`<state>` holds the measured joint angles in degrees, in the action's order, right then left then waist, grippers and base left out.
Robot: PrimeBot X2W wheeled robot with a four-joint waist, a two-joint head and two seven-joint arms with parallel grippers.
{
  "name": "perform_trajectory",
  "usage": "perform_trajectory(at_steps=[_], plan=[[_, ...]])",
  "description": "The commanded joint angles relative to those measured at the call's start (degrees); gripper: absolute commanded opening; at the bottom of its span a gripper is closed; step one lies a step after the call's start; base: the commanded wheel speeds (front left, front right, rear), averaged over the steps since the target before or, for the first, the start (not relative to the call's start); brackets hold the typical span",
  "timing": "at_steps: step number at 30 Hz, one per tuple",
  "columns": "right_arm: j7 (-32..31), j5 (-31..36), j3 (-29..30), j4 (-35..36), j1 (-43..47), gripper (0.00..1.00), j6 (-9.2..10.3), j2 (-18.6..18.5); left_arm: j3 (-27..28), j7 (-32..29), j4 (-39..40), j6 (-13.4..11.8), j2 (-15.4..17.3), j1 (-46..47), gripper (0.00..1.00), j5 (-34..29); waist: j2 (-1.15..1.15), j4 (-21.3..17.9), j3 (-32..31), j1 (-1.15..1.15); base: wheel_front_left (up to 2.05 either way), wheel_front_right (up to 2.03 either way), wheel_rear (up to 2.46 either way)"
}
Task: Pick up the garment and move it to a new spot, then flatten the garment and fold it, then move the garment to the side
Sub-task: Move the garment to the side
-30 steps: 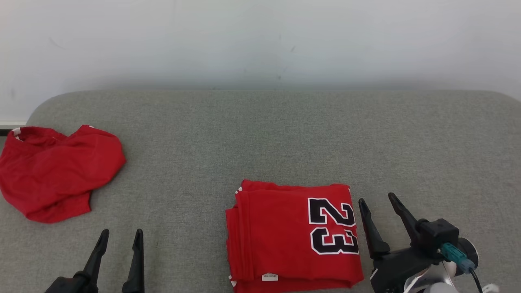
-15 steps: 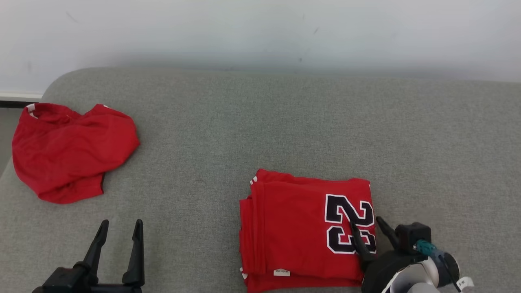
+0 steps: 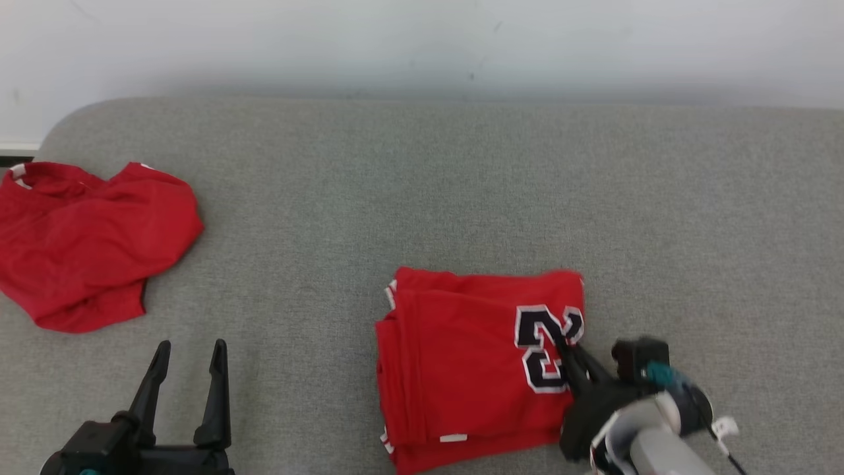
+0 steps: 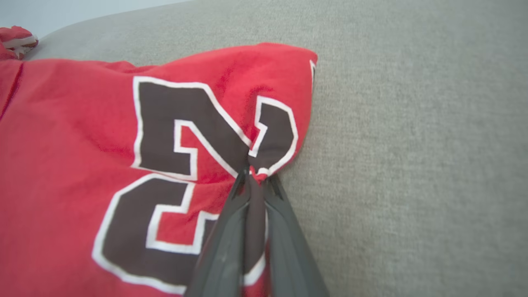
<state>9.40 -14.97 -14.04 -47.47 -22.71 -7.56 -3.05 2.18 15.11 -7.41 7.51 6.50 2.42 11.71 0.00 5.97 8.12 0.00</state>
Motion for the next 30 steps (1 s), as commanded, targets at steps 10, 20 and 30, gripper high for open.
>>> perform_trajectory(at_steps=[10, 20, 30], plan=[[0.0, 0.9, 0.0, -1.1, -15.9, 0.00, 0.16, -4.9, -1.0, 0.0, 3.2, -0.1, 0.9, 4.3, 1.00, 0.5, 0.00, -3.3, 9.3, 0.00, 0.00, 0.00, 0.00], [-2.0, 1.5, 2.8, 5.4, -27.0, 0.00, 0.16, -15.1, -0.2, 0.0, 8.0, -0.1, 5.8, 8.1, 1.00, 0.9, 0.00, -12.1, 22.3, 0.00, 0.00, 0.00, 0.00], [-9.5, 2.7, 7.3, 19.4, -29.4, 0.00, 0.16, -24.3, 1.7, 0.0, 14.4, -0.1, 10.8, 8.5, 1.00, 0.6, 0.00, -19.1, 29.3, 0.00, 0.00, 0.00, 0.00]])
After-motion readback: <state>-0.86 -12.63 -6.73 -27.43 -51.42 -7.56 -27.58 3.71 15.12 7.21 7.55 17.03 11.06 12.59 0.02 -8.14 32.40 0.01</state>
